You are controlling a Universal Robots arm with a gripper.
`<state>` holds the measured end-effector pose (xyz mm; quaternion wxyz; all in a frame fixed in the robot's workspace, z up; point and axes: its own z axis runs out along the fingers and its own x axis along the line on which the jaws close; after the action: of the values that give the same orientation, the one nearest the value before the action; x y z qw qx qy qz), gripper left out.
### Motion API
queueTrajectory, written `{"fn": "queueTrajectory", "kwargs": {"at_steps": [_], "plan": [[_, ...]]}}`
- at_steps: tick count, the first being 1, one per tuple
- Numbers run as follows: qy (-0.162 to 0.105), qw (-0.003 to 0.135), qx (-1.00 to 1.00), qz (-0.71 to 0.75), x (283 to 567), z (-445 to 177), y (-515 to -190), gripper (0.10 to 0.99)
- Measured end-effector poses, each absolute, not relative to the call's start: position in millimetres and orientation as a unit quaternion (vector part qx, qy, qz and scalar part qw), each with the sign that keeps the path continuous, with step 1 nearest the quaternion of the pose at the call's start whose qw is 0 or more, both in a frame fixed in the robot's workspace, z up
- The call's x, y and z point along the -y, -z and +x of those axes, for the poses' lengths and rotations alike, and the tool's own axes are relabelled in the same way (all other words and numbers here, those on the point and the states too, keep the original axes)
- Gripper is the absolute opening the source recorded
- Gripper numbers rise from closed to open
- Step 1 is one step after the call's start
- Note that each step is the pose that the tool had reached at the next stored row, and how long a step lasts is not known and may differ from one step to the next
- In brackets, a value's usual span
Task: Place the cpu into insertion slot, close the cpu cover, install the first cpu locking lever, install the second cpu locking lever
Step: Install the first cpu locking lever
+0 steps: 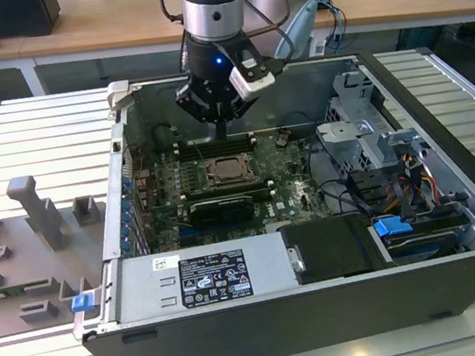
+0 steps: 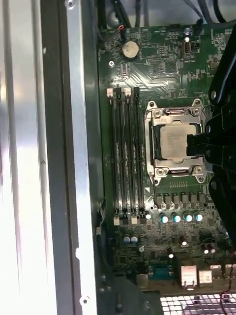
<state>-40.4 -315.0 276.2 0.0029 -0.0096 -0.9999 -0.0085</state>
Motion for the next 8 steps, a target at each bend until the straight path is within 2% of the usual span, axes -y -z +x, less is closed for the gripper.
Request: {"fn": "queueTrajectory", "kwargs": {"at_steps": [8], "plan": [[0.018,0.003,0.999,0.037,315.0,-61.3,-276.0,0.106]]}}
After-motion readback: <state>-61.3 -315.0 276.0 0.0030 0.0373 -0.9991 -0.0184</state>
